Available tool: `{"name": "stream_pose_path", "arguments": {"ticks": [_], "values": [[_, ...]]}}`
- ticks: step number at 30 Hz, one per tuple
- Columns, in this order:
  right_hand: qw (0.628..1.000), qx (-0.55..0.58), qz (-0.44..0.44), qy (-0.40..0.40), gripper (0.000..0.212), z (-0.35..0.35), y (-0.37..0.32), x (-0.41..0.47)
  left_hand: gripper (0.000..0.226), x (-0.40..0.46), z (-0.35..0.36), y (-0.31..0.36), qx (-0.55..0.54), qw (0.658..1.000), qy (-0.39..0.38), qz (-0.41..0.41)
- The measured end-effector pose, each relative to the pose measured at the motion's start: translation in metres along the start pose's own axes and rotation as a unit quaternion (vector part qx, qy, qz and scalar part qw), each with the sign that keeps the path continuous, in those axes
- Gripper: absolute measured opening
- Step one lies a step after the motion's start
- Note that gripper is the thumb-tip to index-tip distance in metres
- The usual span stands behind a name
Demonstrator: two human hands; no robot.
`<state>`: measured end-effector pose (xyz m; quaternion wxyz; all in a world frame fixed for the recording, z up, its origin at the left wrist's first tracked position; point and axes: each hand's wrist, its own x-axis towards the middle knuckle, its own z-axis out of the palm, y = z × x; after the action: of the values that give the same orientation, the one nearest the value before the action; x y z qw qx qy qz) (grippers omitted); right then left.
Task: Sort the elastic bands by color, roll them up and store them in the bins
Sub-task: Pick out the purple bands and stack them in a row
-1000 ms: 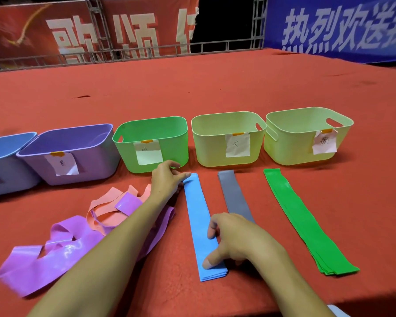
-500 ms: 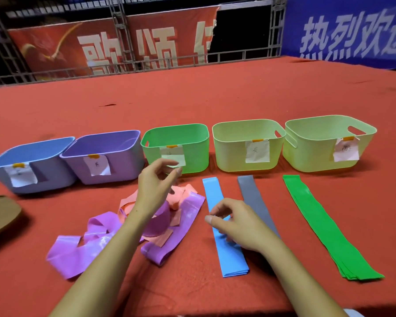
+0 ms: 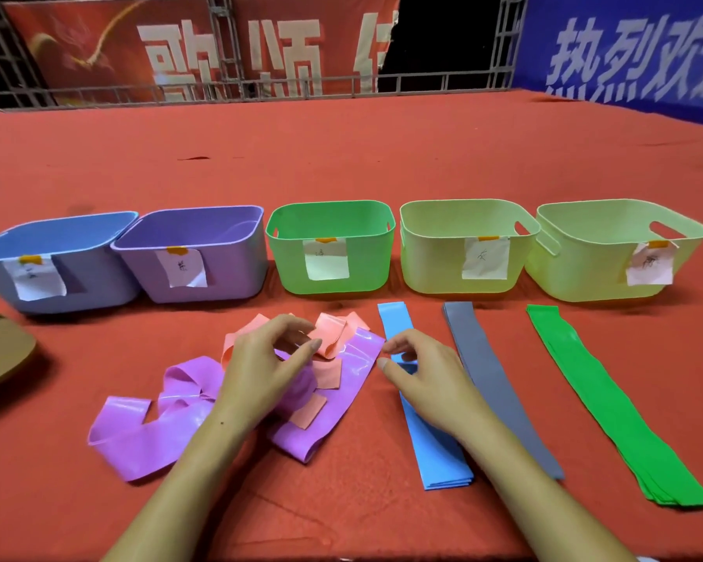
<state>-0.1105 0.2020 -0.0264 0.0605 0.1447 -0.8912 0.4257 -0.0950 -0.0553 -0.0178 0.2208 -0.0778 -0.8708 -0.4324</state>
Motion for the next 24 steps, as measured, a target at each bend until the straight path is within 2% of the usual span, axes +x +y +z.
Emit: {"name": "stream_pose_path", "arguments": {"ticks": [3,6,9,12,15,19,20,22,24], "values": [[0.997,-0.071,-0.008,0.009,0.021,0.009,-0.001,0.021,0.014,0.003,0.000,-0.001,0.011,1.000,0.000,0.009],[0.991,-0.128,0.014,-0.022,0.037,0.019,-0.001,0.042,0.011,0.005,-0.001,0.000,0.002,1.000,0.005,0.008],[0.991,-0.131,0.022,-0.017,0.044,0.029,0.003,0.050,0.009,0.004,-0.004,0.001,-0.012,1.000,0.008,0.003],[0.994,-0.109,0.009,0.017,0.034,0.029,0.005,0.051,0.008,0.005,-0.004,0.001,-0.016,1.000,0.011,0.002],[0.998,-0.043,0.002,0.038,0.005,0.020,0.004,0.051,0.007,0.005,-0.003,0.003,-0.019,1.000,0.006,-0.002],[0.999,-0.033,-0.016,0.039,0.003,0.008,0.002,0.045,0.008,0.003,-0.001,0.010,-0.024,1.000,-0.001,-0.004],[0.998,-0.060,-0.015,0.025,0.007,0.007,0.001,0.043,0.009,0.003,-0.001,0.012,-0.026,1.000,-0.001,-0.005],[0.989,-0.149,-0.011,-0.018,0.031,0.008,0.001,0.043,0.011,0.002,0.000,0.018,-0.035,0.999,0.001,-0.008],[0.982,-0.186,0.000,-0.036,0.043,0.015,0.001,0.047,0.012,0.001,-0.001,0.023,-0.047,0.999,0.003,-0.012]]}}
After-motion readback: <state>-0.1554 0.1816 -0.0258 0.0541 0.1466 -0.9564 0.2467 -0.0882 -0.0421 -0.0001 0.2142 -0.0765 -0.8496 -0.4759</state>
